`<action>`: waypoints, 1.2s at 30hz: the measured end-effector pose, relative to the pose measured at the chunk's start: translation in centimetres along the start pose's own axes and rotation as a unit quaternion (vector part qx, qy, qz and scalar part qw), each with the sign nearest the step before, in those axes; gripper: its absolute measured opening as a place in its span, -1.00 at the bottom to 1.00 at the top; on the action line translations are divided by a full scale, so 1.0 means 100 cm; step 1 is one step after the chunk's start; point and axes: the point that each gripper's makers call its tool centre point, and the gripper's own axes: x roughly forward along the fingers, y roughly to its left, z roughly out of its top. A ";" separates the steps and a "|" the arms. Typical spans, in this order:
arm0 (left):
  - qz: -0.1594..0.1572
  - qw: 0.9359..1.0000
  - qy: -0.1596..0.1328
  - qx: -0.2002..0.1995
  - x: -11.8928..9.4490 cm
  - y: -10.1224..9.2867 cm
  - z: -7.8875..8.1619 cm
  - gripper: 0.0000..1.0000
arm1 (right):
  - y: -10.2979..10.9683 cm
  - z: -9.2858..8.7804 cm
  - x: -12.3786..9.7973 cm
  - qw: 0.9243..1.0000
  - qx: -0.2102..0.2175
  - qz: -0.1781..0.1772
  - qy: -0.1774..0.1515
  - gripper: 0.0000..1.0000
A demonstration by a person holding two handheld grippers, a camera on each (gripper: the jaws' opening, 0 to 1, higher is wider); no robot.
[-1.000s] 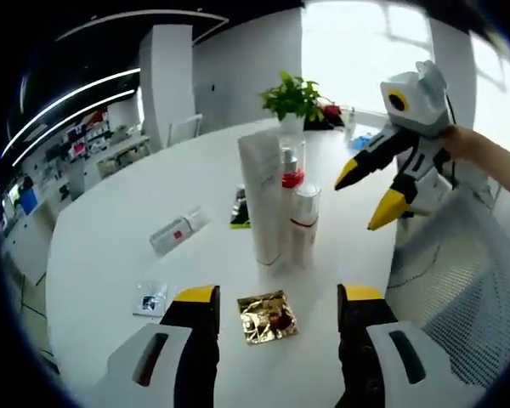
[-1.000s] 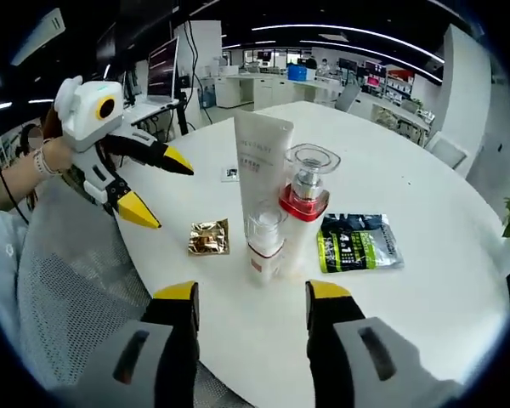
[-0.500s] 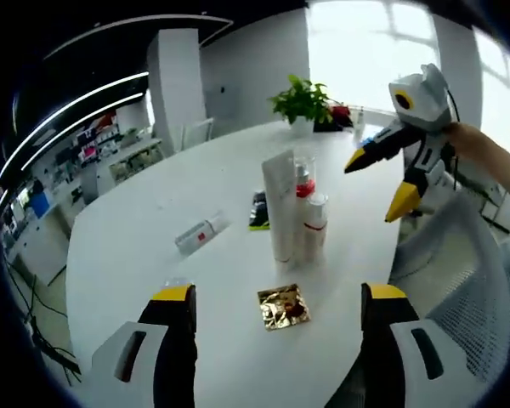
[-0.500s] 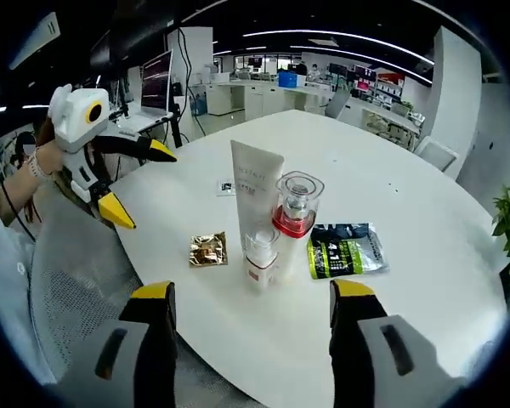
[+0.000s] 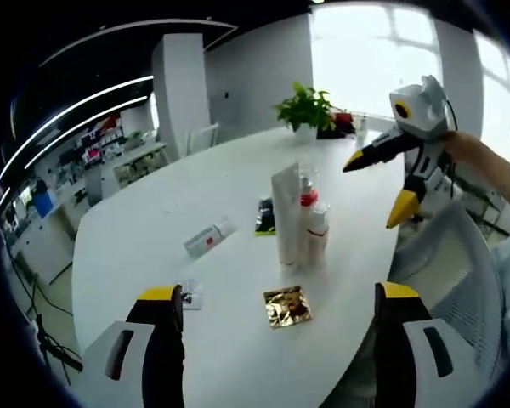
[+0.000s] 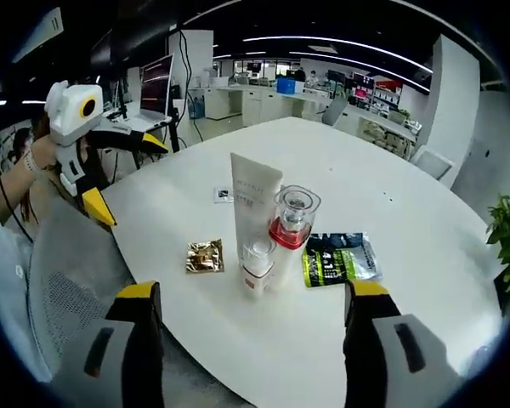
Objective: Arrange the skincare products in the storage area until every visible bottle or jar stands upright without overlapping.
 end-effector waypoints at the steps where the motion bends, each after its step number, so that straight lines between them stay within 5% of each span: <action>1: 0.000 1.000 0.001 0.000 -0.001 0.001 0.000 0.85 | 0.001 0.001 0.000 1.000 -0.003 0.000 -0.001 0.85; 20: -0.005 1.000 0.000 -0.013 -0.004 0.005 -0.002 0.94 | 0.003 0.008 0.000 1.000 -0.007 0.002 -0.006 0.99; 36: -0.019 1.000 0.009 -0.006 0.018 0.020 0.001 0.94 | -0.001 0.006 0.002 1.000 0.006 0.009 -0.012 0.95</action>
